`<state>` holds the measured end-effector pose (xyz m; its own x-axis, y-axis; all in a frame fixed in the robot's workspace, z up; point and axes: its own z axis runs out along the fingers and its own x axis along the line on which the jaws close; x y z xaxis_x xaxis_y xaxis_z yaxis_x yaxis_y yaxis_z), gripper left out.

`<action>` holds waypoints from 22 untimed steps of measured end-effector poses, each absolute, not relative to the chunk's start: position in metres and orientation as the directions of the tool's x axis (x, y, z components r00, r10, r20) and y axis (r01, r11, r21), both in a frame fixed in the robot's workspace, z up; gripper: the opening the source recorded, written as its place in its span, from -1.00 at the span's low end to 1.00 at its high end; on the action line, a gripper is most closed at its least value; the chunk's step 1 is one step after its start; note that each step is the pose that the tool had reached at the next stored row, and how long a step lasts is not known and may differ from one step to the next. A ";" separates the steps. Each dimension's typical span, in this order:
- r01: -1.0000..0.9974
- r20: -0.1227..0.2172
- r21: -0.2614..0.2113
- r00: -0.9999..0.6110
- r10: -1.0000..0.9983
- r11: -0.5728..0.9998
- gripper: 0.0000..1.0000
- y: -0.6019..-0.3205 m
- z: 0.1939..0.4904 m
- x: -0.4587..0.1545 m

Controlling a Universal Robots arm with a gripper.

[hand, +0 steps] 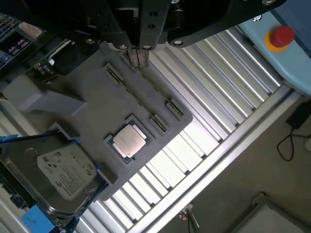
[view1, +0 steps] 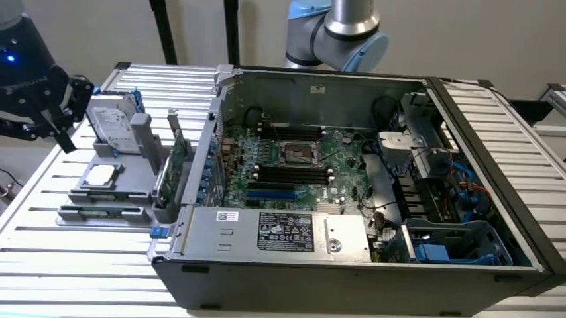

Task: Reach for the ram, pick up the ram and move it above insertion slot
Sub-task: 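Pick up the ram and move it above insertion slot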

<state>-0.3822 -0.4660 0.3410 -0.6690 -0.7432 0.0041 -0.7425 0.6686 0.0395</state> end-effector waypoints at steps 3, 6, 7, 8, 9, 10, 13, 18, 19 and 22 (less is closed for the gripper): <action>-0.778 0.004 0.039 -0.628 -0.778 0.628 -0.79 -0.466 0.340 -0.382; -0.811 0.004 0.040 -0.584 -0.812 0.583 -0.79 -0.466 0.339 -0.382; -0.822 0.004 0.040 -0.569 -0.822 0.569 -0.79 -0.466 0.338 -0.382; -0.832 0.004 0.039 -0.554 -0.832 0.554 -0.79 -0.466 0.338 -0.382; -0.842 0.004 0.039 -0.539 -0.842 0.539 -0.79 -0.466 0.337 -0.382; -0.851 0.004 0.040 -0.524 -0.852 0.524 -0.79 -0.466 0.337 -0.382; -0.878 0.004 0.040 -0.477 -0.879 0.476 -0.79 -0.466 0.336 -0.382; -0.918 0.004 0.040 -0.395 -0.919 0.395 -0.79 -0.466 0.334 -0.382; -0.925 0.004 0.040 -0.378 -0.926 0.378 -0.79 -0.466 0.334 -0.382; -0.944 0.004 0.040 -0.327 -0.945 0.327 -0.79 -0.466 0.333 -0.382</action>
